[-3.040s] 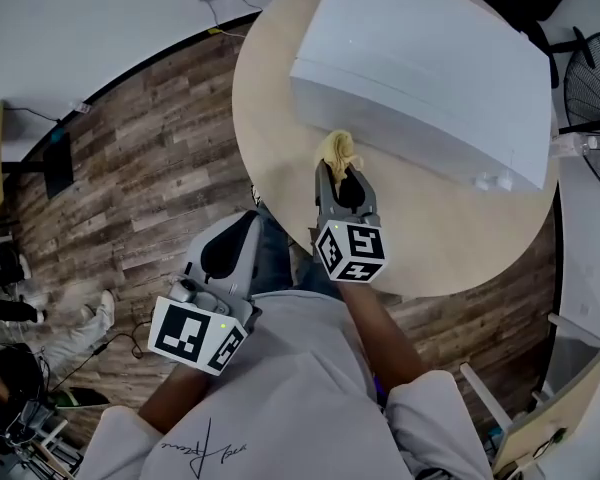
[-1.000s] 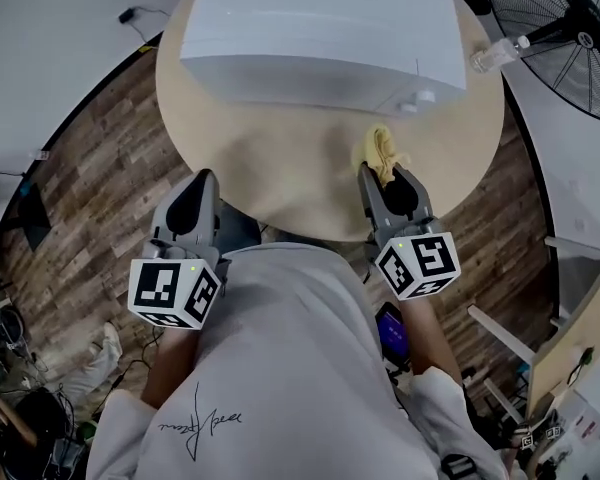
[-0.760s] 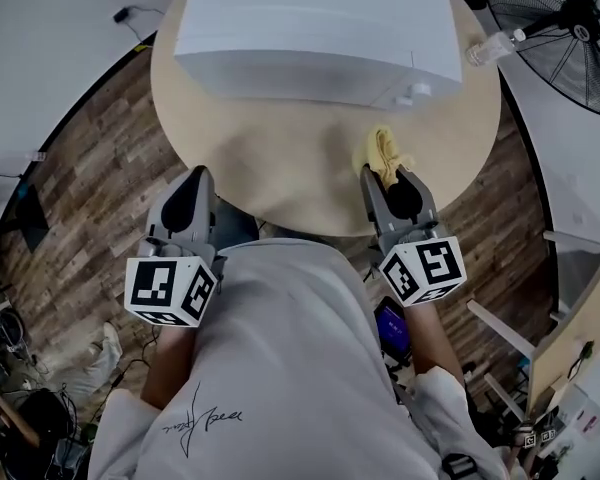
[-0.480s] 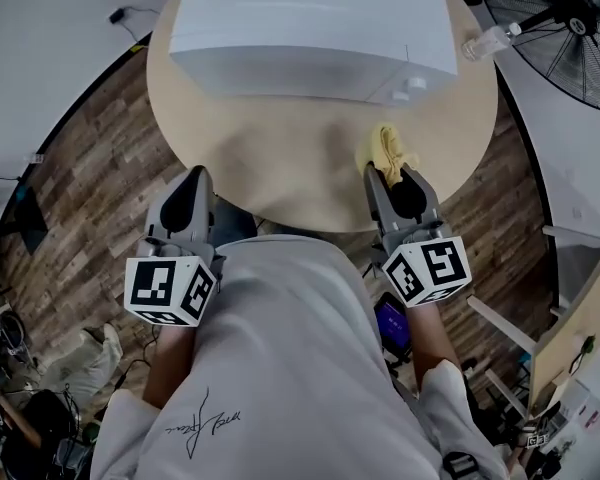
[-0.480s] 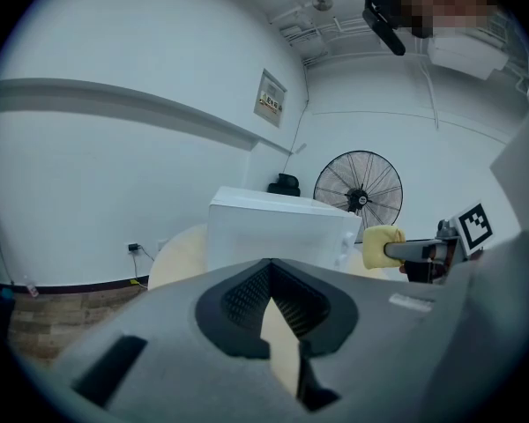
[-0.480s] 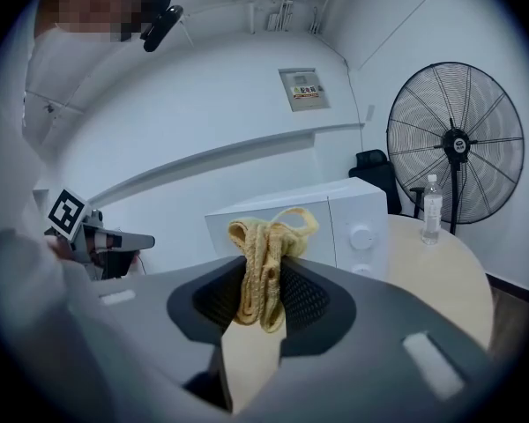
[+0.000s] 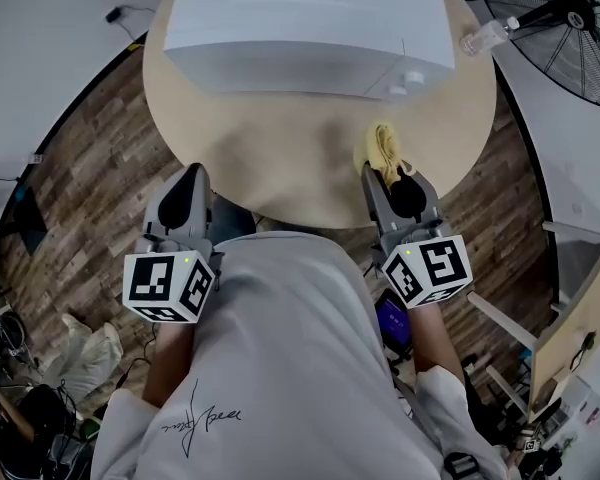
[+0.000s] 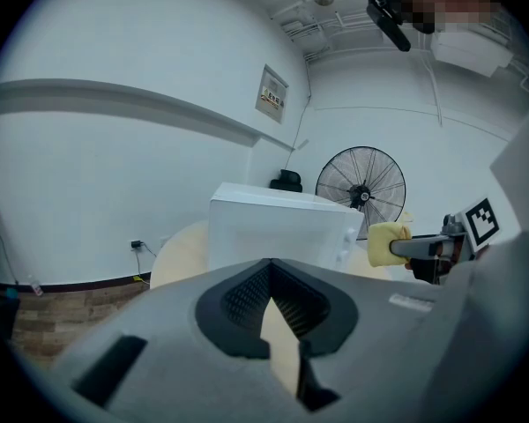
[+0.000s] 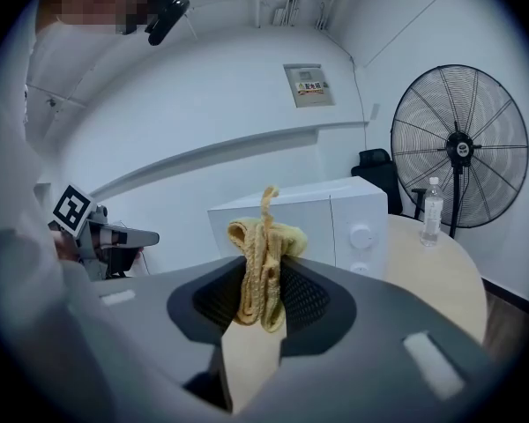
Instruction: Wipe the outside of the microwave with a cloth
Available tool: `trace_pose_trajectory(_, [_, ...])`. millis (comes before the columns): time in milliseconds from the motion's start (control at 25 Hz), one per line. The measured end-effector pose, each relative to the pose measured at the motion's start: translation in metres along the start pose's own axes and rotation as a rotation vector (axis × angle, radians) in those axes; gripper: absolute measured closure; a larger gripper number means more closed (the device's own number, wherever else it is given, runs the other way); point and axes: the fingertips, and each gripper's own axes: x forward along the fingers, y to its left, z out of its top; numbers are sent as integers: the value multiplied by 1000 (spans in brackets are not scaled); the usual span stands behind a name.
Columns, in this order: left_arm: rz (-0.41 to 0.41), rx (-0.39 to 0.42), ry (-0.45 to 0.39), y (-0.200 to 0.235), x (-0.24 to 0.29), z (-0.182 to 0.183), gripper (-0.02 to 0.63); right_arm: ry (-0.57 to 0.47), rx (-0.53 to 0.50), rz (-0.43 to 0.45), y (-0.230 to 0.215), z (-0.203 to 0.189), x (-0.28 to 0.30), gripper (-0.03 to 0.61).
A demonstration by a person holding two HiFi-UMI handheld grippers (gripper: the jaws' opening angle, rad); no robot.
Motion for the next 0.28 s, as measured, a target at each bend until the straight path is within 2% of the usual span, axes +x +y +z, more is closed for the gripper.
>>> trace_pose_trajectory(280, [-9,12,10,-4,4,-1,624,10,-5,2,-1,-3,1,459])
